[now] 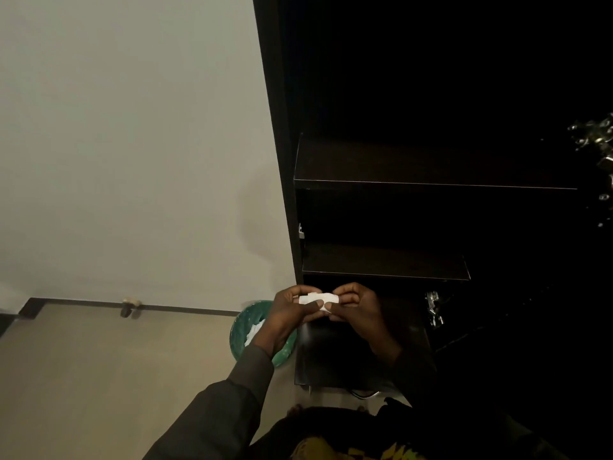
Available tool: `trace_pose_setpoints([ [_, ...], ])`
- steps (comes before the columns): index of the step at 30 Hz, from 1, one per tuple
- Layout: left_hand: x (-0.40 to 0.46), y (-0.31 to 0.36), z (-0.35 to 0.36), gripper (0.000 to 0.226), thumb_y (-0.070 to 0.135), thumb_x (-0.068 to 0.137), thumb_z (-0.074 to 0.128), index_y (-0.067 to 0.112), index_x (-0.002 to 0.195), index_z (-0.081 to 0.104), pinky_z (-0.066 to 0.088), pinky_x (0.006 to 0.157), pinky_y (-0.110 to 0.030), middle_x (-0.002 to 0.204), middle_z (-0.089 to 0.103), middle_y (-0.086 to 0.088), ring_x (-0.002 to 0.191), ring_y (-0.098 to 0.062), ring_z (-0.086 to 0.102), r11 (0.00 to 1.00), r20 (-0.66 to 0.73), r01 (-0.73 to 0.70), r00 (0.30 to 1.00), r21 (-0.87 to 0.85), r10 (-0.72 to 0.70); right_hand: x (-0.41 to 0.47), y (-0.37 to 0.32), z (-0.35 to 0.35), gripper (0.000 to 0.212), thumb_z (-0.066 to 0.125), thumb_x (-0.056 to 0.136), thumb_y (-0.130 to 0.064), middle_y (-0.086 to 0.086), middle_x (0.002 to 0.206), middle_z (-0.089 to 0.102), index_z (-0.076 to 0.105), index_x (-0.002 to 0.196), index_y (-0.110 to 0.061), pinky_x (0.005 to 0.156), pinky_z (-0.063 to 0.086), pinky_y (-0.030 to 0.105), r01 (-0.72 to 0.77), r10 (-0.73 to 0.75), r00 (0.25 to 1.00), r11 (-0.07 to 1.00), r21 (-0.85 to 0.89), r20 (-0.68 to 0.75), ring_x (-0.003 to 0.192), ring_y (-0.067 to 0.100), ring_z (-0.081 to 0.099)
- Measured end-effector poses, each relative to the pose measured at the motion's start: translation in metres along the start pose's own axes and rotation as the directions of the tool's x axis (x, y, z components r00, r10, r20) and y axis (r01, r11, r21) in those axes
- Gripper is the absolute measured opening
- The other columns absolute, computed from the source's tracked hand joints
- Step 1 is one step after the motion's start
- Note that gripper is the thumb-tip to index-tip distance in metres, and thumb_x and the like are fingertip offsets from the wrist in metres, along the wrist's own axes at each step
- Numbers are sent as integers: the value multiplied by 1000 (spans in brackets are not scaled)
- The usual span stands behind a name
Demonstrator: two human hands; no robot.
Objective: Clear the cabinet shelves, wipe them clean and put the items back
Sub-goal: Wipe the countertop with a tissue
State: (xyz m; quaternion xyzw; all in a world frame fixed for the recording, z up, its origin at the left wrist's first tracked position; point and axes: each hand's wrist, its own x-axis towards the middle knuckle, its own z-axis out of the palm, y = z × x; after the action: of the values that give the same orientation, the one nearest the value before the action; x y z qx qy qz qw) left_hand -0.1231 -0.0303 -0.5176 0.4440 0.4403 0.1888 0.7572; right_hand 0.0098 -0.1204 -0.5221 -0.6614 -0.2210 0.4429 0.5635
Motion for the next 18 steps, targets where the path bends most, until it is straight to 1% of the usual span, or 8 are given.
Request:
trace_pose_setpoints([
  [2,-2,1,-8,16,-13,84,65,-9,99,68,62,74,-30,101,69,-27,88,-31,71,1000,-35,-3,999,12,3,0,1,9,26,78,72,7,4,77,69,68,83,-14,58,54,16,112,-131,989,964,-239,-65,66,15,67],
  [4,-5,4,-15,16,-12,85,64,-11,100,68,61,68,-25,94,71,-25,80,-25,73,1000,-96,27,995,13,-25,0,0,23,21,77,68,1,-3,76,69,74,76,-18,61,47,10,284,-381,920,810,-513,-91,67,7,64],
  [5,-7,6,-20,15,-11,85,65,-11,100,69,60,64,-22,88,72,-22,72,-21,74,999,-130,38,991,37,-33,-2,0,32,20,75,67,0,-4,76,68,74,75,-18,61,44,9,371,-482,875,730,-575,-48,67,3,60],
  [7,-12,10,-28,13,-7,87,64,-12,99,69,57,57,-20,76,72,-17,61,-15,71,996,-165,50,986,71,-38,-4,1,51,19,70,68,2,-1,79,65,73,77,-14,64,42,10,520,-594,799,601,-608,95,70,4,57],
  [9,-17,15,-38,14,-6,89,59,-12,98,68,59,60,-24,72,70,-15,61,-17,71,996,-168,82,983,20,-77,-5,3,68,21,68,71,7,4,83,65,73,84,-9,70,47,16,617,-641,737,508,-601,215,75,10,60],
  [13,-27,24,-78,19,9,92,45,4,87,64,59,73,-33,78,68,-16,70,-26,69,944,-26,194,978,-268,-209,1,7,105,29,66,77,7,8,90,70,73,104,-4,77,52,31,707,-667,656,378,-598,354,81,21,64],
  [16,-31,28,-99,26,24,100,48,4,100,65,60,68,-29,86,70,-14,72,-21,69,955,-12,164,985,-248,-173,-4,13,125,36,56,84,0,14,108,70,65,119,2,97,47,29,785,-651,592,336,-520,474,101,23,62],
  [18,-25,28,-104,30,23,102,47,-1,102,65,59,59,-24,81,72,-12,68,-19,71,976,-120,113,983,-187,-137,-8,20,134,45,46,88,-8,20,125,64,55,130,7,112,36,26,778,-592,622,388,-495,512,120,24,55],
])
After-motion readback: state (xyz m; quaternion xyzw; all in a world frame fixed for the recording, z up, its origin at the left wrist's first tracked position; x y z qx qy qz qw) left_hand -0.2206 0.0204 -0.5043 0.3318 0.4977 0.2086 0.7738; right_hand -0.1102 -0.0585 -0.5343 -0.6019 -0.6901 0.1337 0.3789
